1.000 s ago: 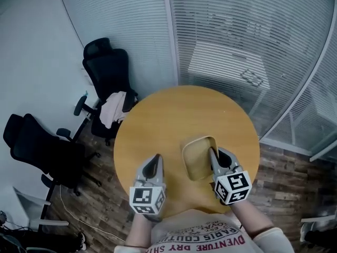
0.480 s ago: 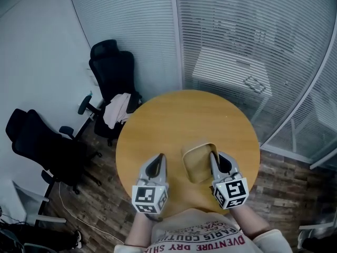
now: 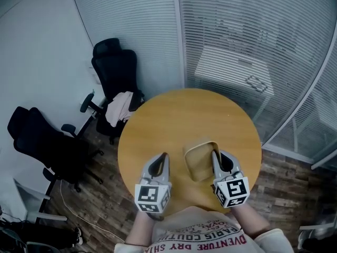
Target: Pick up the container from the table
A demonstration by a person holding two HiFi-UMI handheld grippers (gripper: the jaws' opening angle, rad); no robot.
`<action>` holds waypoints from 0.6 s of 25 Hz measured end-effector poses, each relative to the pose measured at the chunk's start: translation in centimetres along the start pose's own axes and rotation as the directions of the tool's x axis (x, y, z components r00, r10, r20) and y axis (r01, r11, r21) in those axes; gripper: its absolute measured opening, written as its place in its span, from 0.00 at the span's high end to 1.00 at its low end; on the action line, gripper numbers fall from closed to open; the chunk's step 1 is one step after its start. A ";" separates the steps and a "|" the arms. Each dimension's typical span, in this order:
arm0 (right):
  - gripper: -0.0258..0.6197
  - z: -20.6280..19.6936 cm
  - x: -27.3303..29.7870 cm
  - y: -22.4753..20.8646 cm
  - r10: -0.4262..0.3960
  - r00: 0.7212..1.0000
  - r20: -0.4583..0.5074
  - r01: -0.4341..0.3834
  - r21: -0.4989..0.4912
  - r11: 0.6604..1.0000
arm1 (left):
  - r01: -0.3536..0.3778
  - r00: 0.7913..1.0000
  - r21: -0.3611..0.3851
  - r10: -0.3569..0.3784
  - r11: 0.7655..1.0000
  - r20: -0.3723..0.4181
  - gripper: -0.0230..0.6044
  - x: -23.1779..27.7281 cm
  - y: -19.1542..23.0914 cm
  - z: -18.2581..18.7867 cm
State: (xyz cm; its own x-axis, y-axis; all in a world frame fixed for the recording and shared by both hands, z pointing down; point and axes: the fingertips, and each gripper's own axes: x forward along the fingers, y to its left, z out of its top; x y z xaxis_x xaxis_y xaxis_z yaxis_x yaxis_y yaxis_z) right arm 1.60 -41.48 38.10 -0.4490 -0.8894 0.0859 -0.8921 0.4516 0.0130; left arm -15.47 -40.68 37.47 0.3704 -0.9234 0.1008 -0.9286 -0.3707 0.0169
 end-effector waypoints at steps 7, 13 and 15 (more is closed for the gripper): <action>0.95 -0.1 -0.4 0.3 -0.016 1.000 -0.007 0.016 0.037 0.999 | 0.007 1.000 0.011 -0.007 1.000 0.025 0.95 -0.9 -0.3 0.6; 0.95 -0.1 -0.9 0.5 -0.016 1.000 0.012 0.015 0.073 0.997 | -0.013 1.000 -0.002 0.013 1.000 0.022 0.95 -1.4 -0.2 0.4; 0.95 -0.2 -1.0 0.6 -0.015 1.000 0.013 0.014 0.074 0.997 | -0.021 1.000 -0.004 0.021 1.000 0.019 0.95 -1.4 -0.1 0.2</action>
State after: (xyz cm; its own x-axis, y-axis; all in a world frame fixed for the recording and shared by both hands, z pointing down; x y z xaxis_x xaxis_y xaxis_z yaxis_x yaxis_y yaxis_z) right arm 1.49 -40.31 38.26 -0.4360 -0.8970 0.0728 -0.8997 0.4325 -0.0598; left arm -15.91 -39.33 37.08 0.3508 -0.9329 0.0818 -0.9364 -0.3505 0.0190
